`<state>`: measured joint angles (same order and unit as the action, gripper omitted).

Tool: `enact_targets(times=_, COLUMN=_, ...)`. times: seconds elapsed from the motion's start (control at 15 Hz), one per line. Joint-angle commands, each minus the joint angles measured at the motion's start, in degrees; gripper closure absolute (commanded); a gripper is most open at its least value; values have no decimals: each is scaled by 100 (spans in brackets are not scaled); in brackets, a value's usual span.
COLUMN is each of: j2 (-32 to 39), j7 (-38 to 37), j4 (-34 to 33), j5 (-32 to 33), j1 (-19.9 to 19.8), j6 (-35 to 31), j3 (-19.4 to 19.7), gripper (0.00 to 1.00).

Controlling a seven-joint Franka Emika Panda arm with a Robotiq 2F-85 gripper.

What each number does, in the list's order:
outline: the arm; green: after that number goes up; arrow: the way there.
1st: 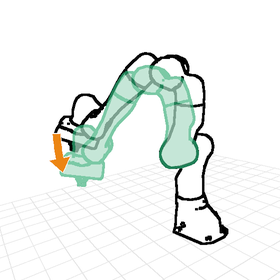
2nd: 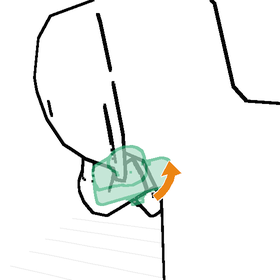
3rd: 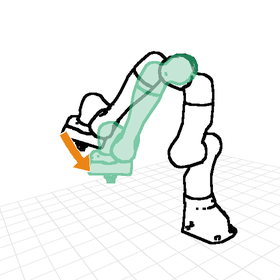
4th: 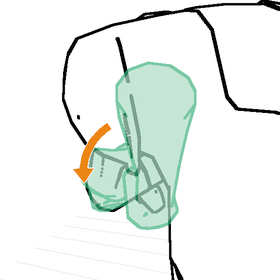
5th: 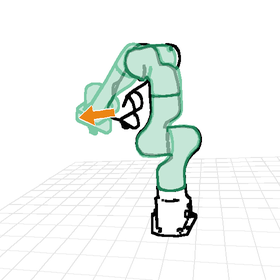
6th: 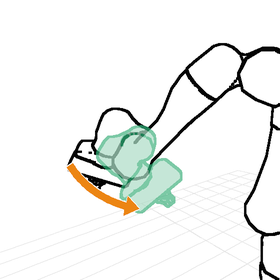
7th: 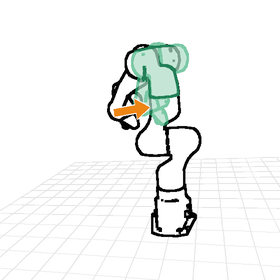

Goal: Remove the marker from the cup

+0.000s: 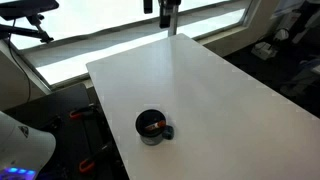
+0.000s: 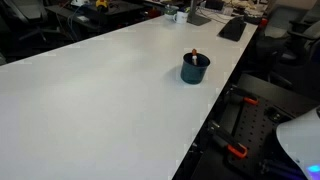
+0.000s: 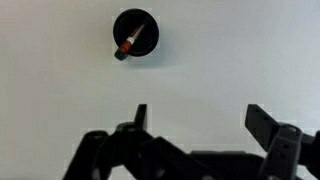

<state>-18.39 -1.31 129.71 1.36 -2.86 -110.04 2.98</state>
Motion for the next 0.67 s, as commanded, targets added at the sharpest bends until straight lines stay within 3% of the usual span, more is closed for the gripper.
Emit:
enact_targets(times=0.0, j2=3, j7=5, j4=-11, j5=-4, j1=-12, j6=14, j3=-9, gripper=0)
enact_targets(times=0.33, j2=43, j7=-123, j4=42, j5=53, j1=-39, j6=-141, j3=-29, gripper=0)
enact_targets(times=0.6, j2=296, j7=-806, j4=244, j5=184, j1=-158, j6=-977, j3=-87, gripper=0)
